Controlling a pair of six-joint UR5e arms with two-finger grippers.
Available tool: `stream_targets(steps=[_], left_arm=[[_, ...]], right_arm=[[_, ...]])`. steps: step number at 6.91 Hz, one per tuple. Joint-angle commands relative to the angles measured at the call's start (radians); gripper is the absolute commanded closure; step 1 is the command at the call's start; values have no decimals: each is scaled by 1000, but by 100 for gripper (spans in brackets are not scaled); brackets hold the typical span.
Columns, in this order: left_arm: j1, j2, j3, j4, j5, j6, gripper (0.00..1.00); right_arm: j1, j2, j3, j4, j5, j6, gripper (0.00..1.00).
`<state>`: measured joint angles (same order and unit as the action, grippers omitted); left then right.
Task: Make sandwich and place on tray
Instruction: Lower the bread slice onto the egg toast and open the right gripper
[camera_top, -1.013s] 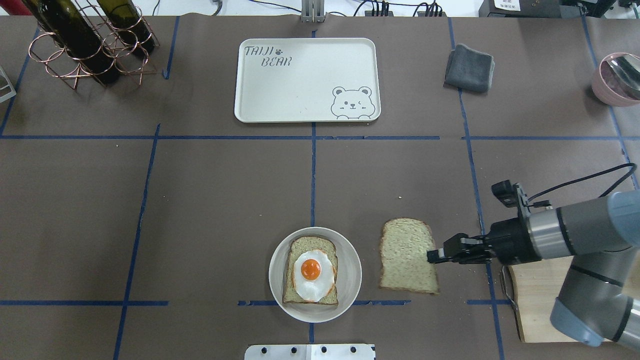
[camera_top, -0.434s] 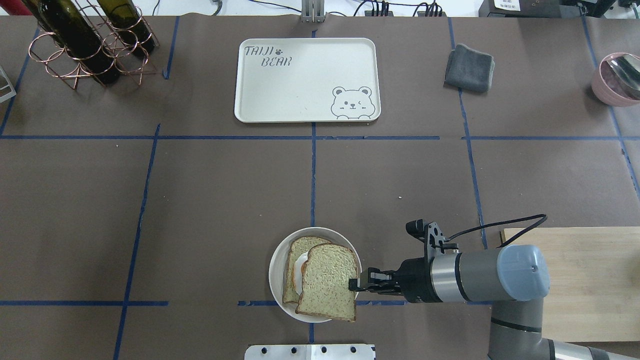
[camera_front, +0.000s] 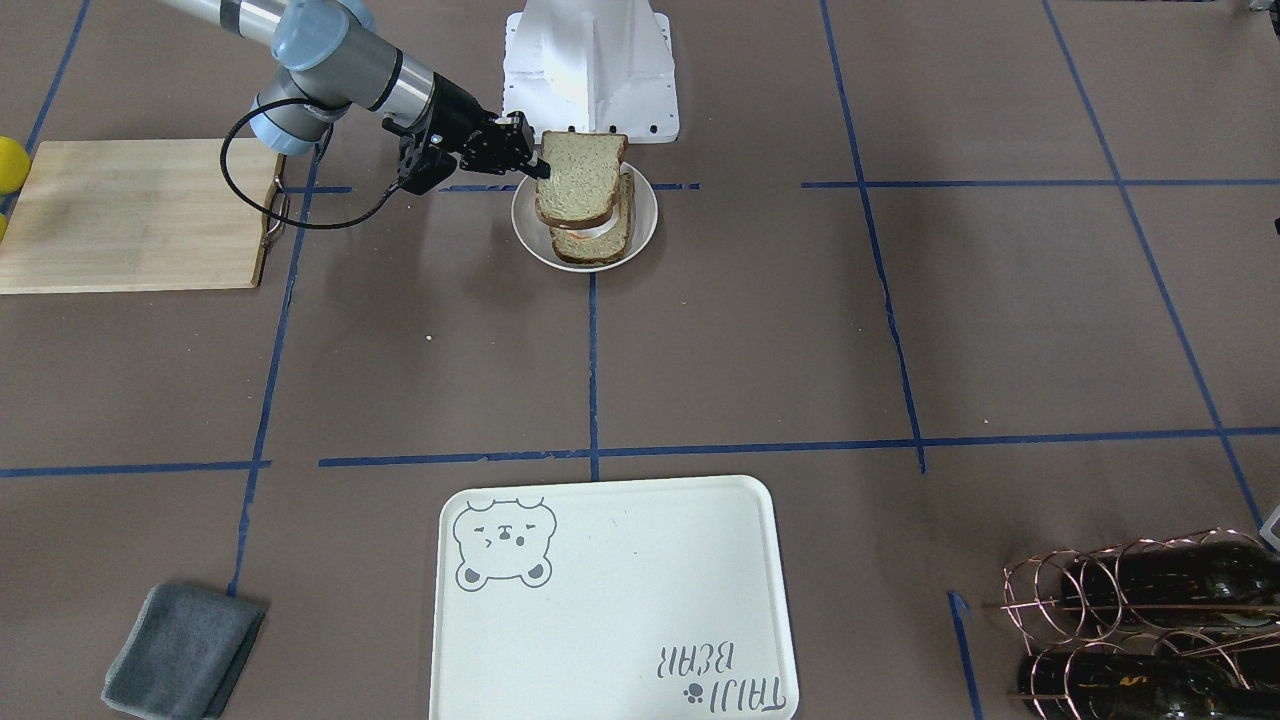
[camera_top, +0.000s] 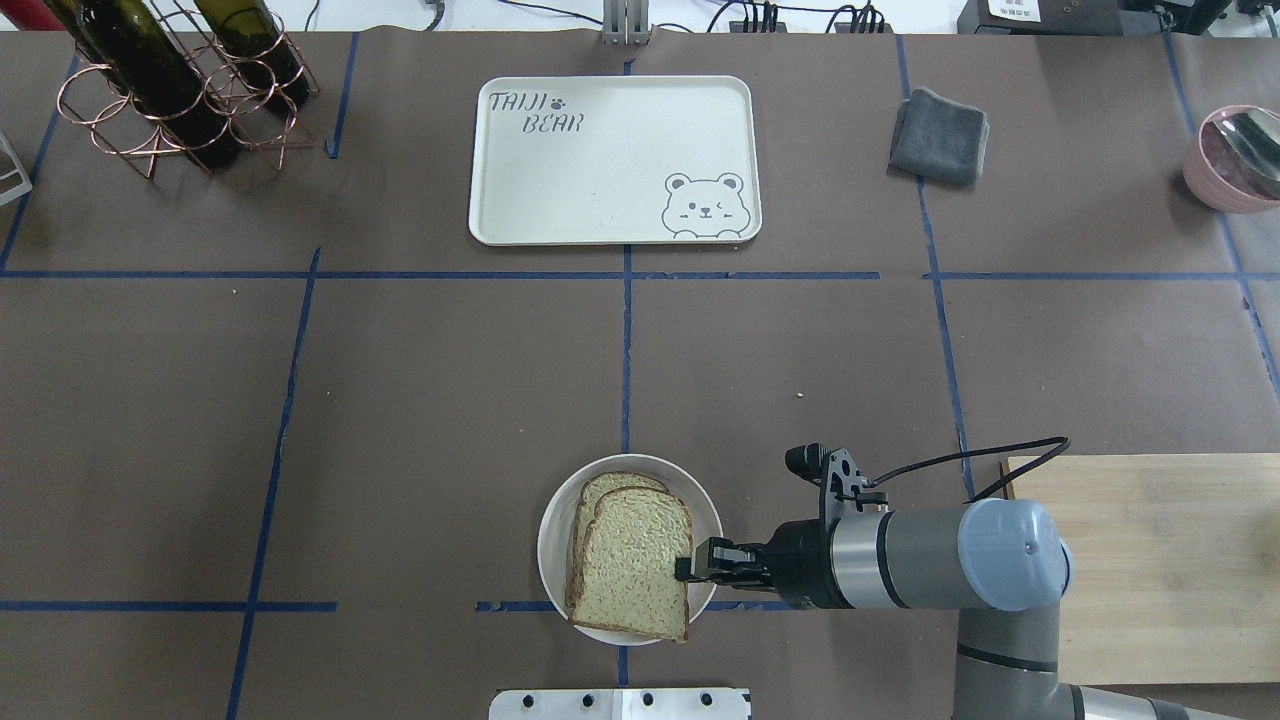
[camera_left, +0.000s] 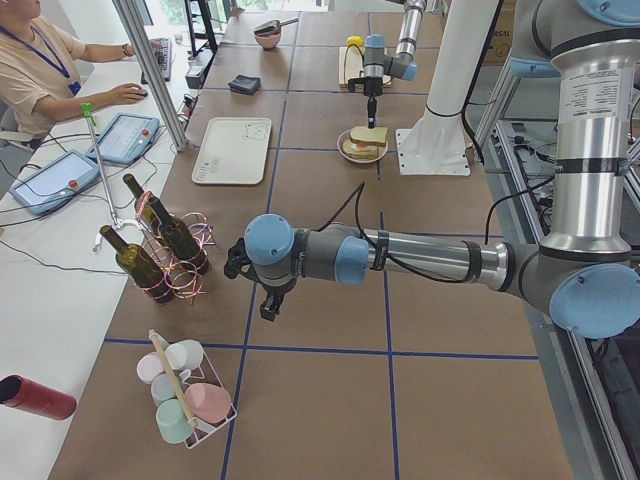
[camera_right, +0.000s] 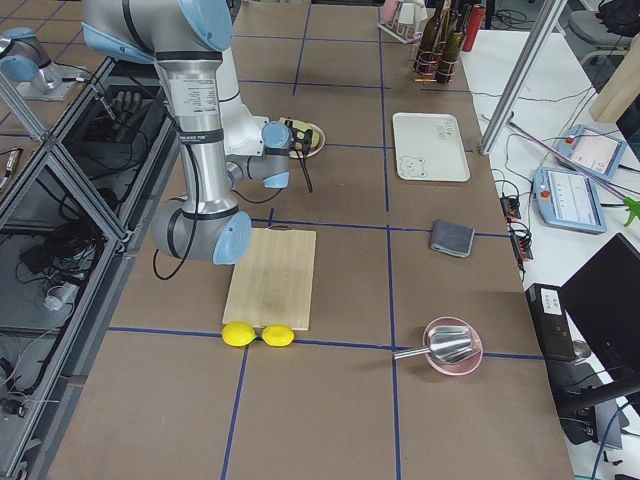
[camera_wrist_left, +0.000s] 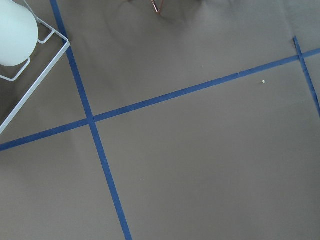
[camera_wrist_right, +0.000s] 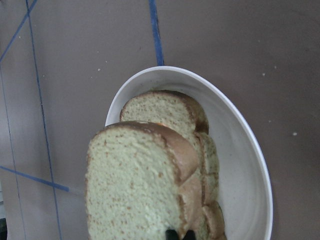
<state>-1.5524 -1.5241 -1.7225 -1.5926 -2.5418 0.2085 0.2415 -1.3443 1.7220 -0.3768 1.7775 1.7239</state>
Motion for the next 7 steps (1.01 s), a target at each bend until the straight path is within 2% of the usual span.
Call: stream_targets(steps=[1,3,7], left_arm=[[0,1,0,0,0,0,0],[0,1,0,0,-2,0,0],[0,-1,3,-1,-2,0,0]], right_arm=[[27,7,-1,-37,2,-9,100],[27,43,-13,-80,3,-10,100],[27,43,-18,-83,14,-12,100]])
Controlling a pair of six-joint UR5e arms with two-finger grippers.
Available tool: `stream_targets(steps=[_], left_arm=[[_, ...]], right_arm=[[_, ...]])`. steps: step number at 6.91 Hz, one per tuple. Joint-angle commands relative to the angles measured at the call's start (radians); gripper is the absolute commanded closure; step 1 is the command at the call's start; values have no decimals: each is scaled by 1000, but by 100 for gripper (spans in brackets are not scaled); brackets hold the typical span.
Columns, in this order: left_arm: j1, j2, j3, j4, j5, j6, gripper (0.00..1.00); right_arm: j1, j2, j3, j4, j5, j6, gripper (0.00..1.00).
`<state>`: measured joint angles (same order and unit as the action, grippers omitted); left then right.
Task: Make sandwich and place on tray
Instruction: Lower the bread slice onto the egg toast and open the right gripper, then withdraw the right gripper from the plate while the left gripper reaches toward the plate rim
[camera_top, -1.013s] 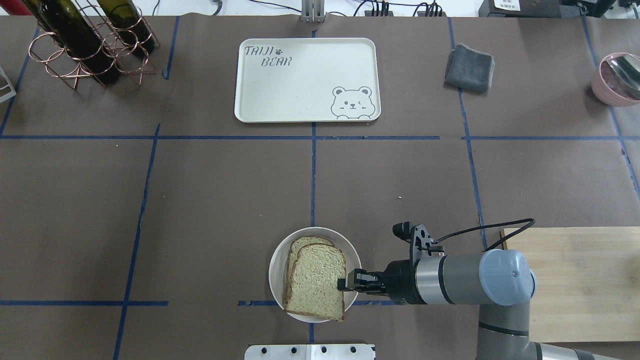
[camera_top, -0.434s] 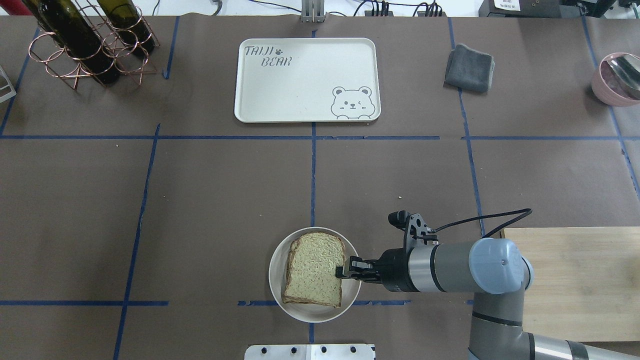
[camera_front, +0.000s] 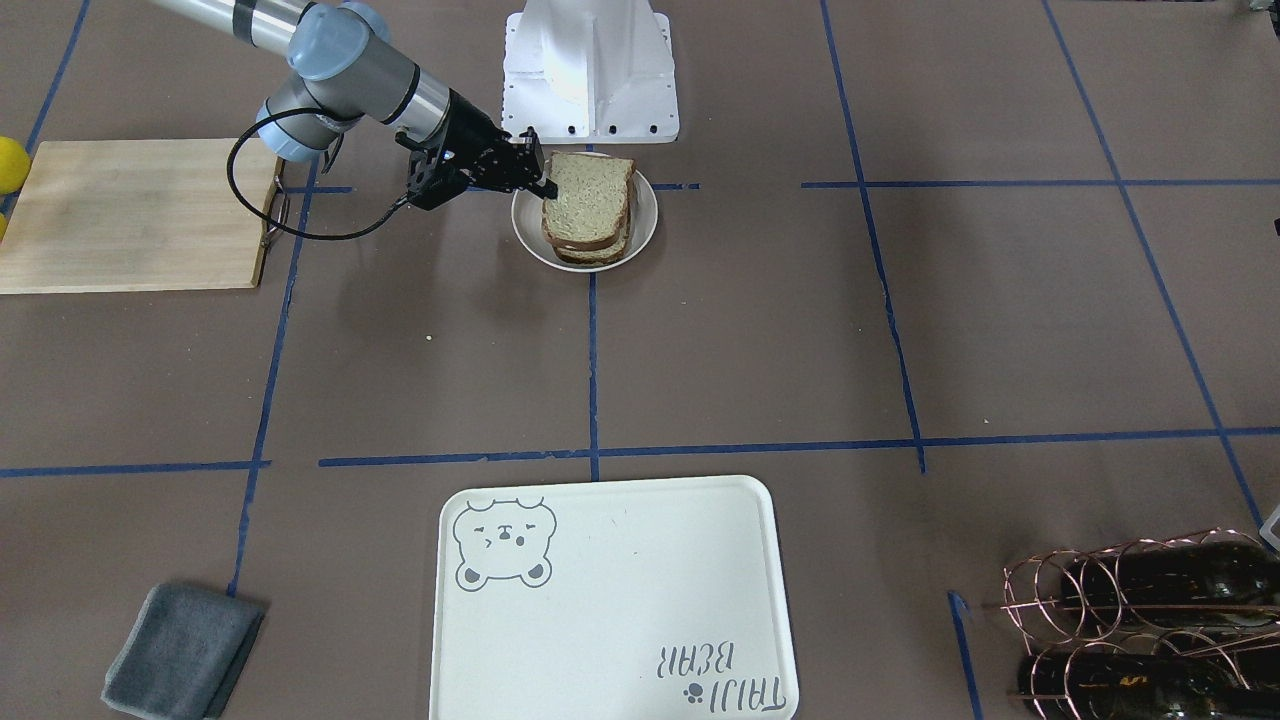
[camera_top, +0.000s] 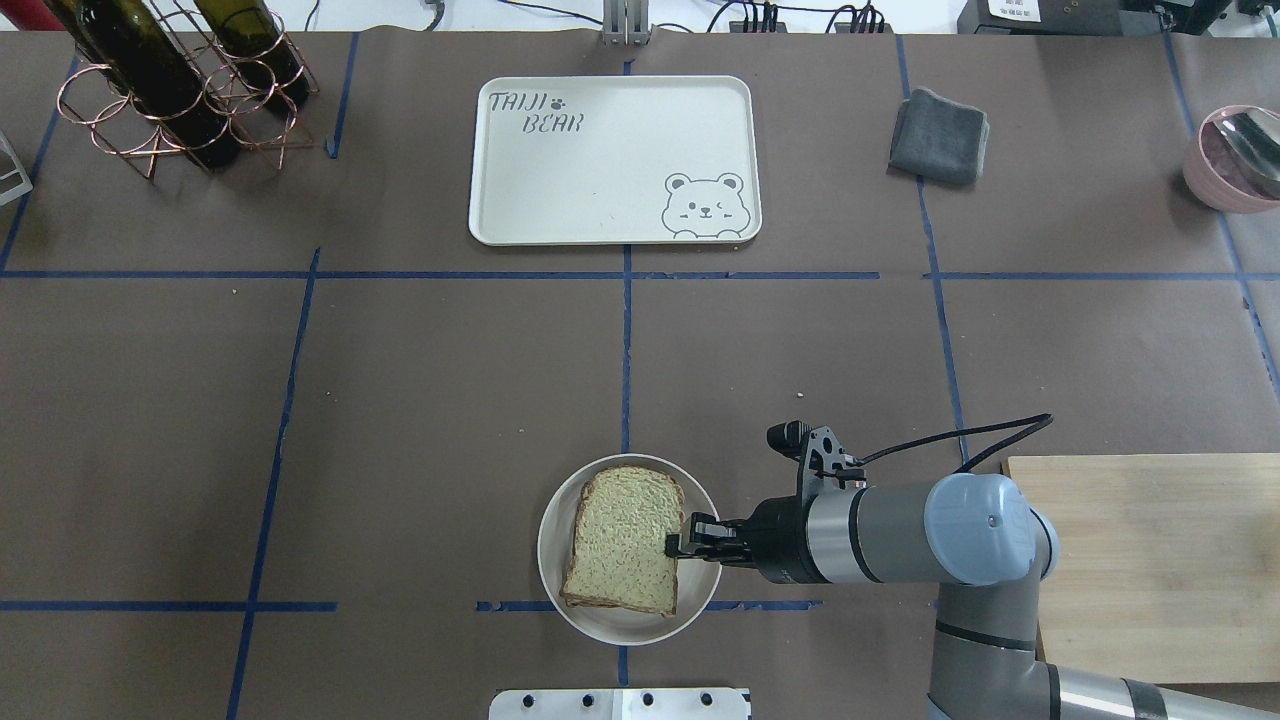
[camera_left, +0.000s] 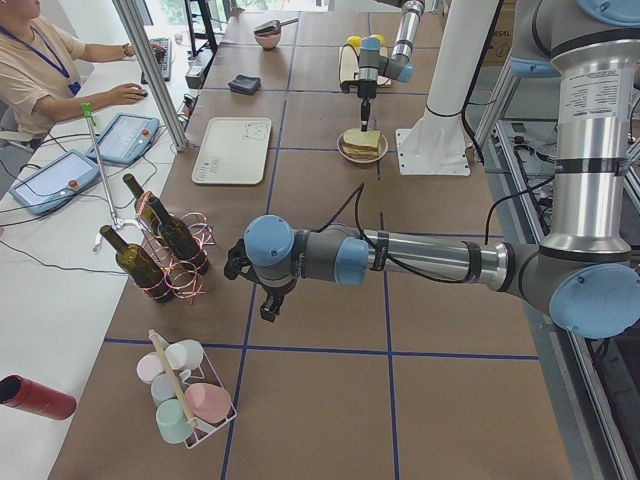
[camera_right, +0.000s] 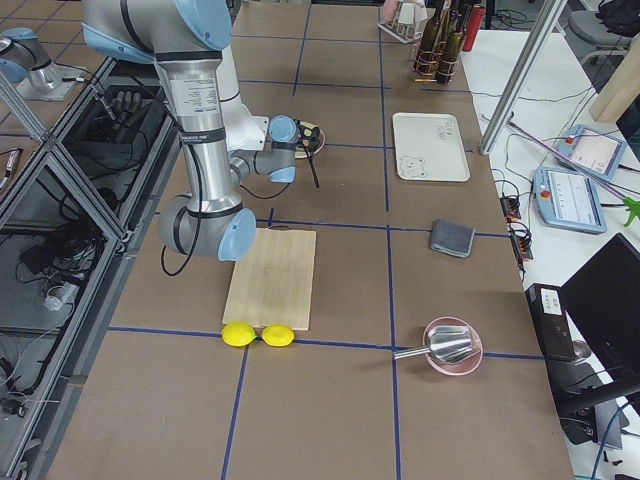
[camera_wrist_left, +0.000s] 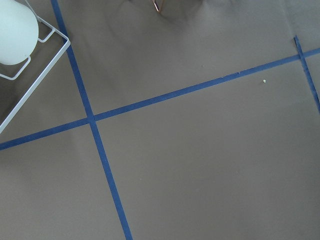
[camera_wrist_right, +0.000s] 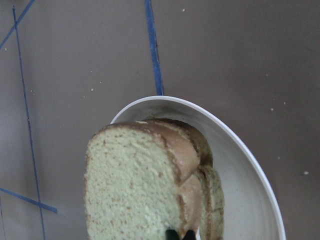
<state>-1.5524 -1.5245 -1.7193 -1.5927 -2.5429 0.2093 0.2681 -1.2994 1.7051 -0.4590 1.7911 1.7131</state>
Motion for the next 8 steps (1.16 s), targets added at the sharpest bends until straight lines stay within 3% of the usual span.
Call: stream_targets(steps=[1,2,4,5,6,8], left_arm=[[0,0,0,-1,0,-1,0],[0,0,0,-1,0,-1,0],[8,-2,1,-1,-106,-14,0],[49,-5,-14,-12,-131,-109,0],[120,-5,-26,-124,-129,-245,0],[333,-5,-36,-488,-123,-707,2]], right_arm=[[-1,2,-1,-3,-7,0,69],[-1,3,1,-3,-15,2,1],[23,2,22,-1,-4,2,0],[49,-44,81,-1,-2,2,0],[92,-134,144,-3,8,2,0],[283,-207,143,-4,188,2,0]])
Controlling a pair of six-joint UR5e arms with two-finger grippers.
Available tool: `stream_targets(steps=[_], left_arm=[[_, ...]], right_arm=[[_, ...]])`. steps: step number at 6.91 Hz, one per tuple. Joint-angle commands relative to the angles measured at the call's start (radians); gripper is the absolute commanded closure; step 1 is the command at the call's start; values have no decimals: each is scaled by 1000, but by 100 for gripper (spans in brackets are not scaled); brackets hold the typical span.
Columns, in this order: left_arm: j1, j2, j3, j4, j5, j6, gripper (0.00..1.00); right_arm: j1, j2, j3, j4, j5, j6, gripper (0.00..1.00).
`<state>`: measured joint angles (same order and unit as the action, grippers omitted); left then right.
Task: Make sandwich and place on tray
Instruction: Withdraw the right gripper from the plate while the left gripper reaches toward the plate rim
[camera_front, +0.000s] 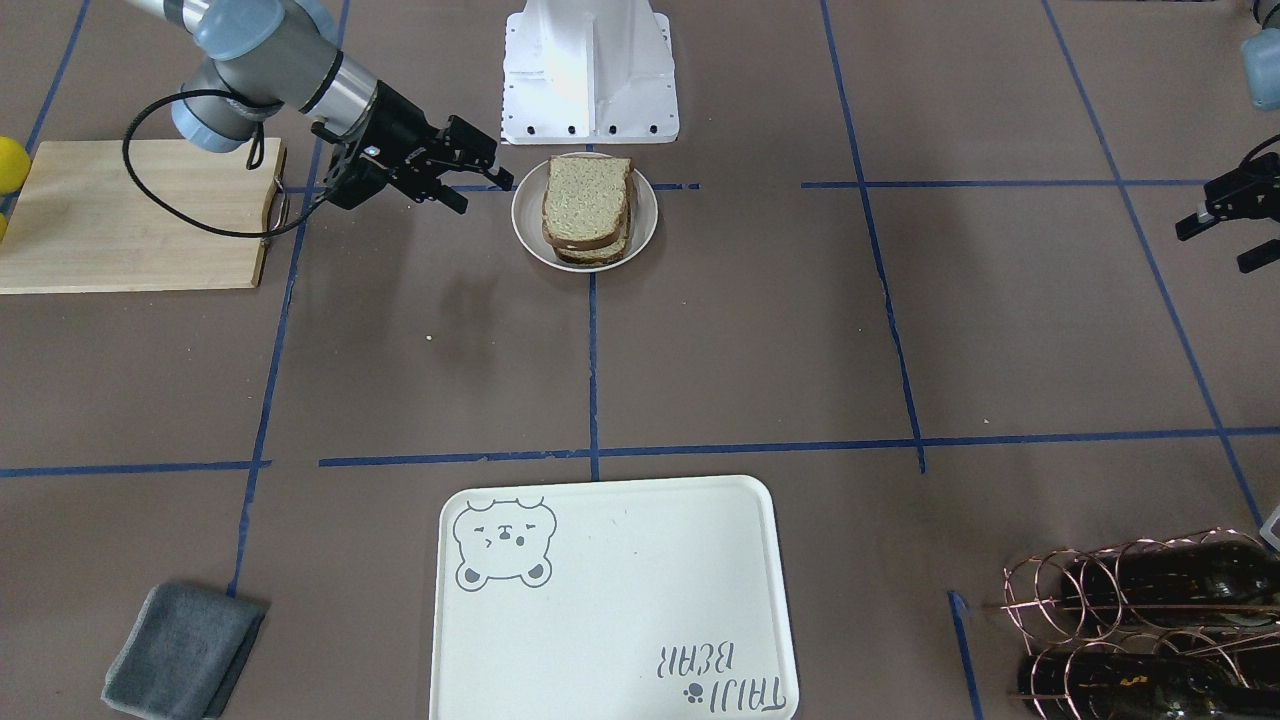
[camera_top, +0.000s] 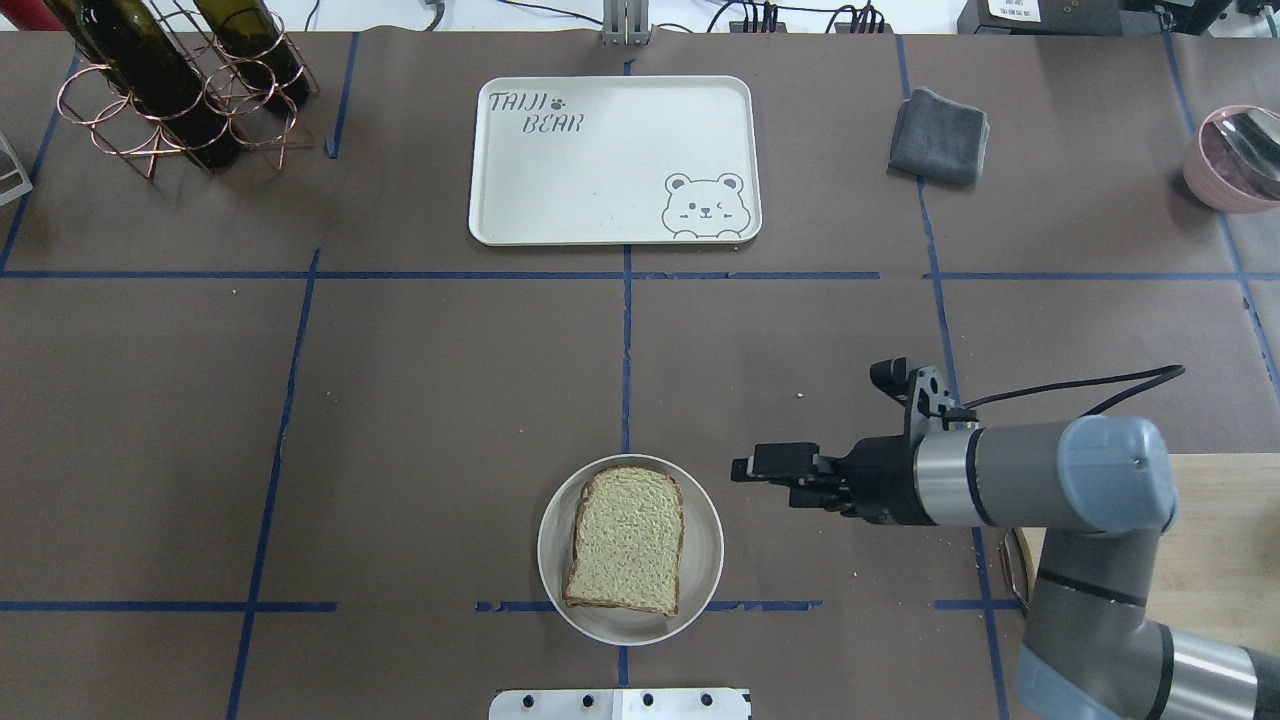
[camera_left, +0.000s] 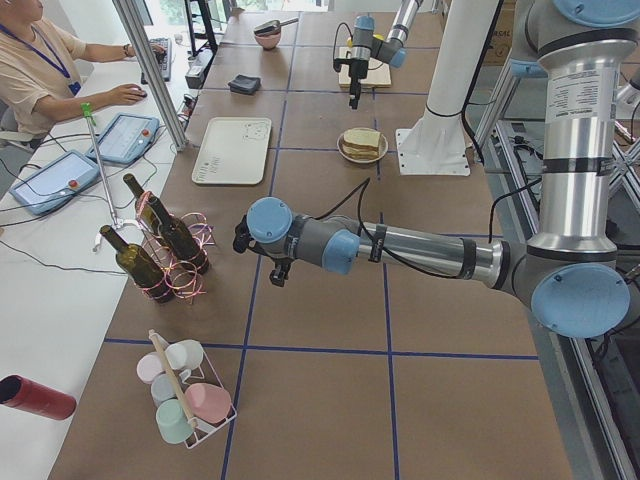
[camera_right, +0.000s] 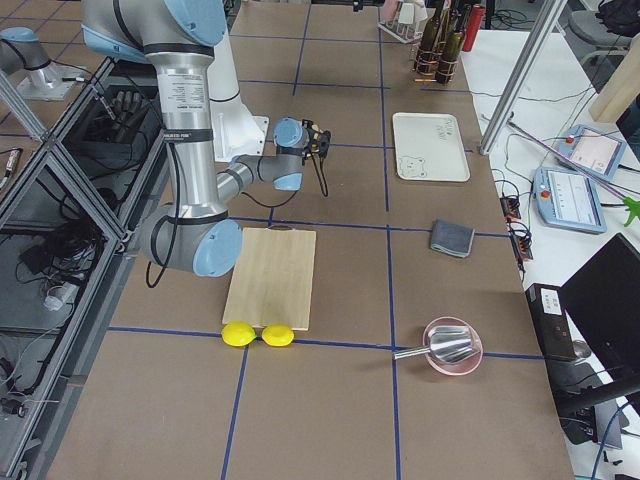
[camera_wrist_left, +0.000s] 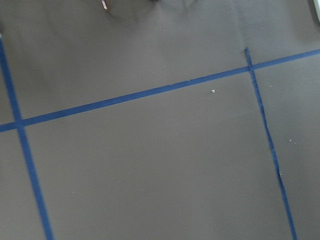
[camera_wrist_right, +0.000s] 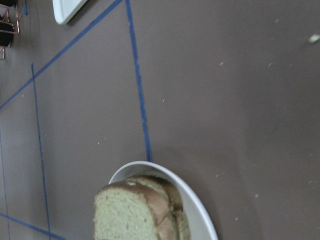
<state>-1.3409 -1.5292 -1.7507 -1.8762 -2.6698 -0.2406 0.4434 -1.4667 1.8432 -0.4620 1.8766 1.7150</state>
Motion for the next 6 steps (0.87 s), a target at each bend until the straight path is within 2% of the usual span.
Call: stream_targets(steps=[1,2,3,4,6], left_arm=[[223,-3,6,-465,34,-565,2],[353,-8,10,-654,136,-805,6],[508,-66,-7,-714,291,-1020,7],[617,-133,-10,-713,389,-1174,7],[844,-160,-108,-675,650,-1359,14]], right_arm=[[233,-55,-5,-1,250,-5,0],[327,-67,-15,-1,354,-26,0],[404,-70,-53,2,433,-66,0],[447,-95,-68,8,473,-104,0],[472,-118,-71,8,495,-149,0]])
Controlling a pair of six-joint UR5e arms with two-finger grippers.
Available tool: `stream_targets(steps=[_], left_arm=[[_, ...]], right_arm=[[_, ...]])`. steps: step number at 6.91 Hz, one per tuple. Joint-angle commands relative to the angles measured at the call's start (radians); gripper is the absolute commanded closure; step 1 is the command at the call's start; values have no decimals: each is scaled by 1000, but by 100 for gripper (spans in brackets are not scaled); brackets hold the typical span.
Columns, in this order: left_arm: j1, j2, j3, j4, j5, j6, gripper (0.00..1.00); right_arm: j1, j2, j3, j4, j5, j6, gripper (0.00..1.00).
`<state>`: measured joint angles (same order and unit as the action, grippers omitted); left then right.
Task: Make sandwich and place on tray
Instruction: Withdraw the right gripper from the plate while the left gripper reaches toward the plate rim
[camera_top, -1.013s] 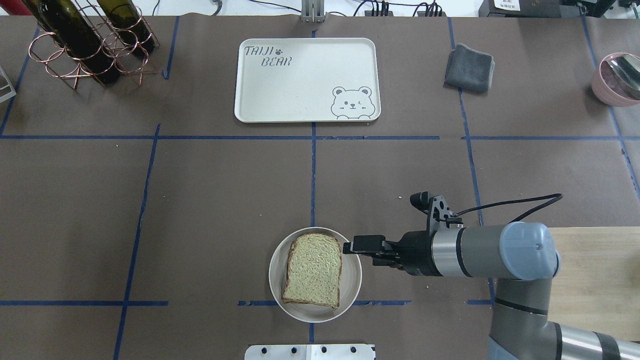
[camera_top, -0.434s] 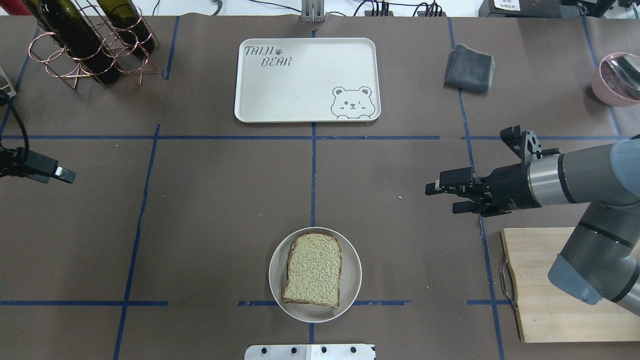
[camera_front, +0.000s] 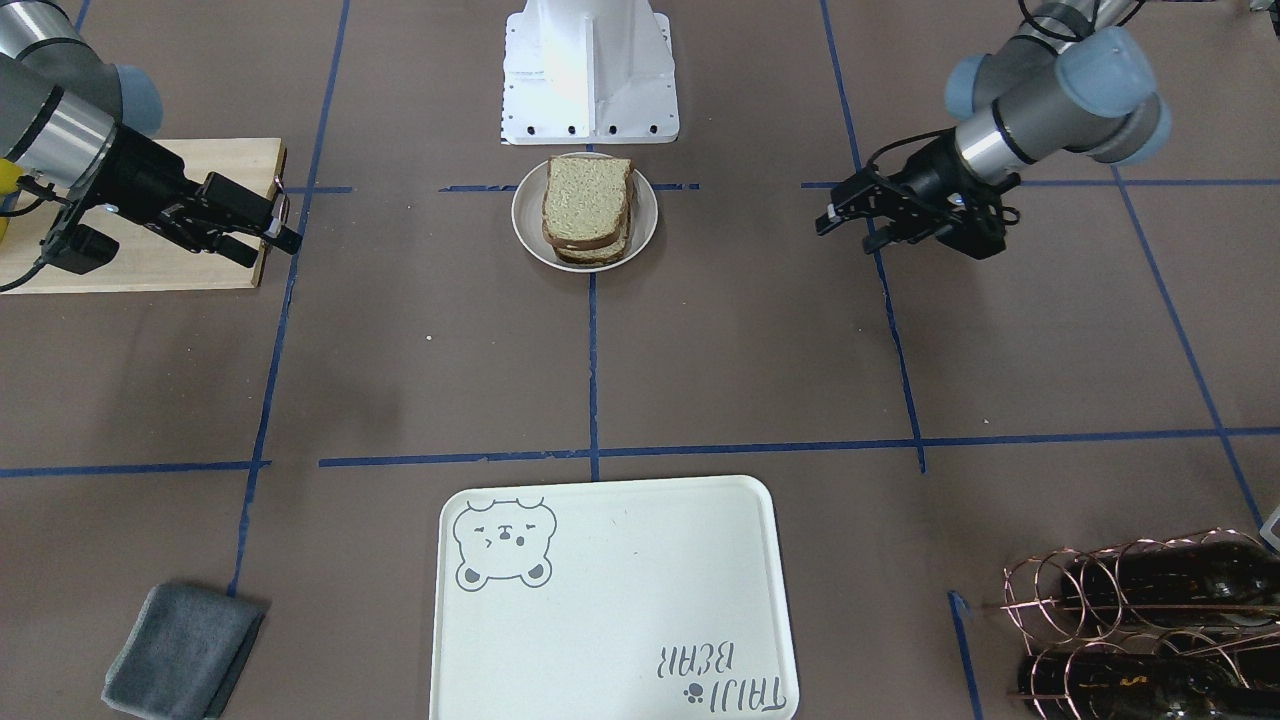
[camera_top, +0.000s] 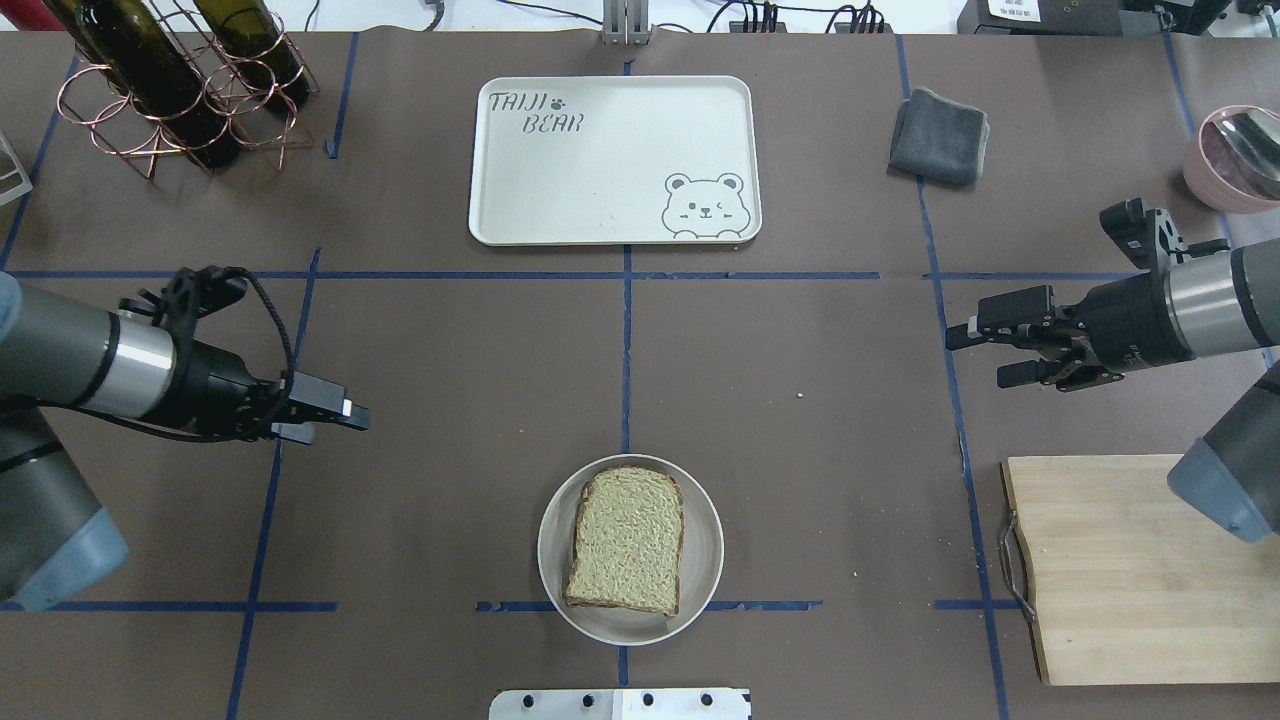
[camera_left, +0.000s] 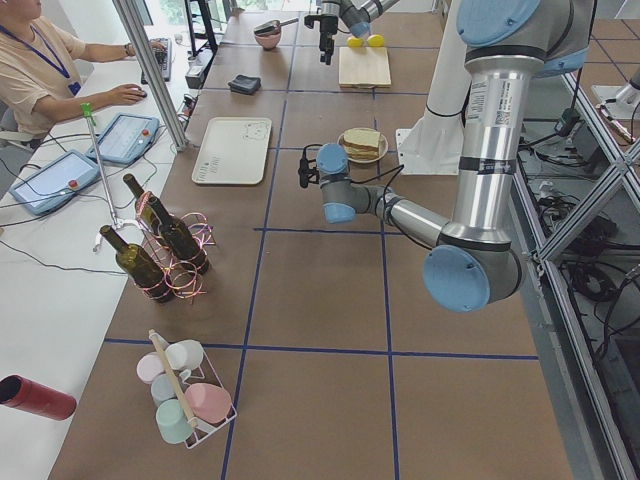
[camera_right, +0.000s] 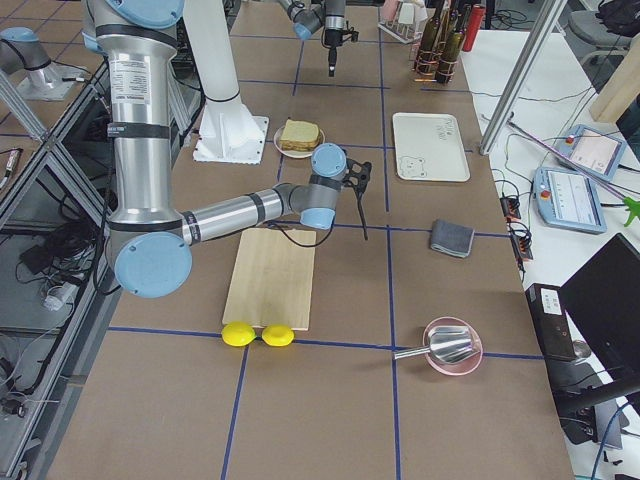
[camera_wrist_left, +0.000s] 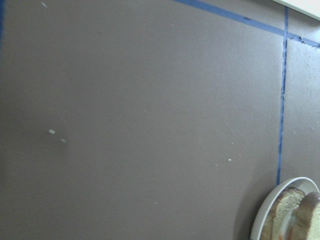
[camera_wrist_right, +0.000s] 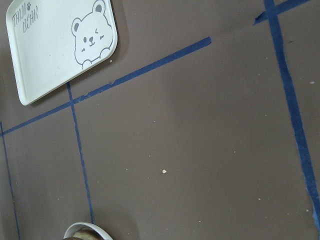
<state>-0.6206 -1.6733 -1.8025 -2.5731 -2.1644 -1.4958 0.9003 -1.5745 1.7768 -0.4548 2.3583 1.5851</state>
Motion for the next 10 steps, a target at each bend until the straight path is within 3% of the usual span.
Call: stream_targets(steps=[1,2,3,4,5,8,10], left_arm=[[204,-46,-102,198,216,-104,17],[246,-165,-116,404,285,-98,17],[342,-186,-107,477,402,-97,22],[366,-203,-110,502,461,-97,36],[369,-207,-98,510,465,-95,44],[378,-253,-40,507,466,-95,45],[378,-281,-17,505,466,-95,53]], right_arm=[[14,-10,-14,2,9,-19,0],[9,-4,-19,2,4,-19,0],[9,-2,-26,1,2,-22,0],[9,5,-49,4,-1,-45,0],[6,7,-59,4,-8,-51,0],[5,8,-76,5,-13,-53,0],[2,10,-76,5,-14,-53,0]])
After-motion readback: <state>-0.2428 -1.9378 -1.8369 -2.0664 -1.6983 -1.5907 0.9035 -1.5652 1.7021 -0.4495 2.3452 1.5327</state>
